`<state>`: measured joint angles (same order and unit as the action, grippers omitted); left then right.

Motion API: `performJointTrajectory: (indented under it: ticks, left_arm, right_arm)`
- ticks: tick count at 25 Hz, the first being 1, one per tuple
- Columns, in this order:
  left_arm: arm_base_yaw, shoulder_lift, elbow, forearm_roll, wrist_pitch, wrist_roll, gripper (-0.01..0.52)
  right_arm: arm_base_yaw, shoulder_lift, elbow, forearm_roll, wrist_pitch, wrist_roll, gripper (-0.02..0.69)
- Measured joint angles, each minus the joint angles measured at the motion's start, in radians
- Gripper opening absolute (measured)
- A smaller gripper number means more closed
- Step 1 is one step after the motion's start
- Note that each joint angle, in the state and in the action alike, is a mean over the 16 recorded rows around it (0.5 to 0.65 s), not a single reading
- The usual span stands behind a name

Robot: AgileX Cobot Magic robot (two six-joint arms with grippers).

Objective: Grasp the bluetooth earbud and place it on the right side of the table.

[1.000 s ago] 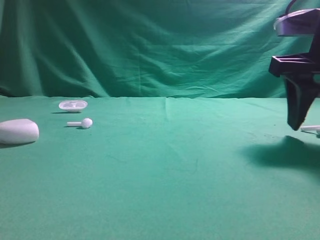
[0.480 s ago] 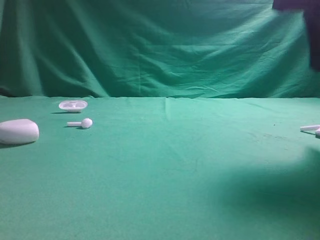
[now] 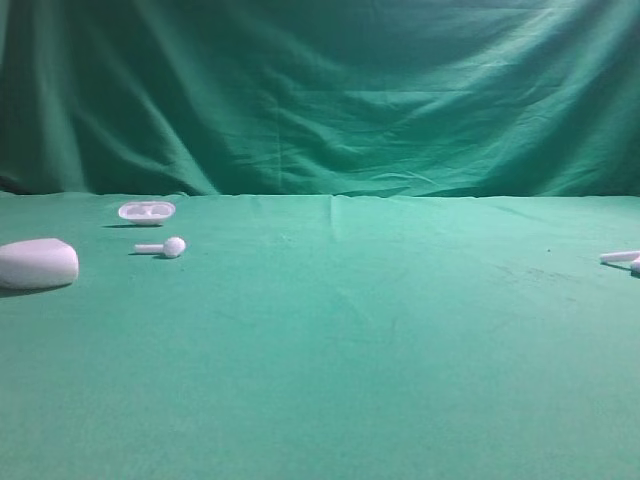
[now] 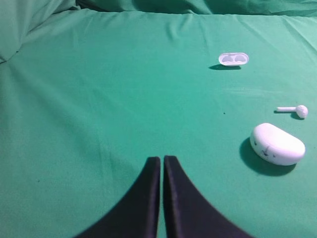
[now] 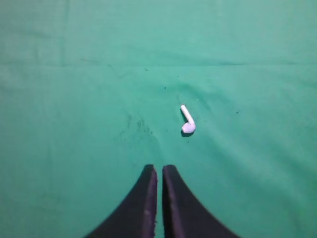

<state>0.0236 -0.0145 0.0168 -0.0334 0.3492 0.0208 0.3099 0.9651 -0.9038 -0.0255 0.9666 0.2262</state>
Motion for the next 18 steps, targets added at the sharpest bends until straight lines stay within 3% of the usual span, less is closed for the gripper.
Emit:
performJointTrajectory:
  ticks: [10, 18]
  left_arm:
    - [0.0, 0.0, 0.0, 0.0, 0.0, 0.0, 0.0]
    - [0.0, 0.0, 0.0, 0.0, 0.0, 0.0, 0.0]
  right_arm:
    - [0.0, -0.45, 0.12, 0.086, 0.076, -0.032, 0.0]
    - [0.0, -0.661, 0.144, 0.1, 0.121, -0.061, 0.0]
